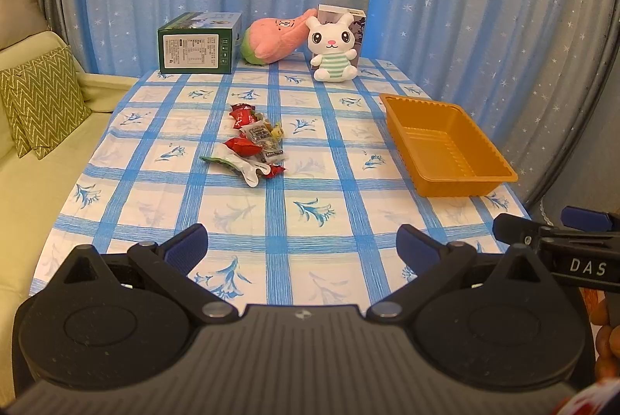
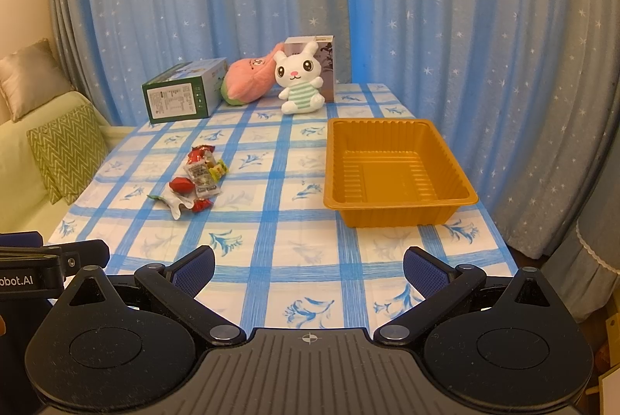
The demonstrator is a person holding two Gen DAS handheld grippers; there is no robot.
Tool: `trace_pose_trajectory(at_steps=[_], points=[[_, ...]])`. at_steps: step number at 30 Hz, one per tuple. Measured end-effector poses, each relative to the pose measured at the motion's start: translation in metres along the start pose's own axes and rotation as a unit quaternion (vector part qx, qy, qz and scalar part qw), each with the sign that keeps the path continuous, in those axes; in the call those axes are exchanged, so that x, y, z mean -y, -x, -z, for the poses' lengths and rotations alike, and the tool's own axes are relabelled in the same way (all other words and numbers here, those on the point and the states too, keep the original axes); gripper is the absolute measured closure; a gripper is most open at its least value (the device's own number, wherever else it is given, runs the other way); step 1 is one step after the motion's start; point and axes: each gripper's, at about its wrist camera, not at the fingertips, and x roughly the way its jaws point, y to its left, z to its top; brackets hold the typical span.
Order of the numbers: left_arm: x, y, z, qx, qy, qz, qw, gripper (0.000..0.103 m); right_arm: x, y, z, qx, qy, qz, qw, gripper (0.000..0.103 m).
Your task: Organize snacks
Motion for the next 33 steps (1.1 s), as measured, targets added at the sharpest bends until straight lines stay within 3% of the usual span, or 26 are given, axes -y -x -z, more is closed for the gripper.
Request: trace_pose_trajectory(at_steps=[33], points=[[0.002,-0.0002,0.0004,0.001,0.001,0.002,1.0,0.0,-0.0011,0.0012,0.0003,0.001,0.0,0.0,1.0,0.0]])
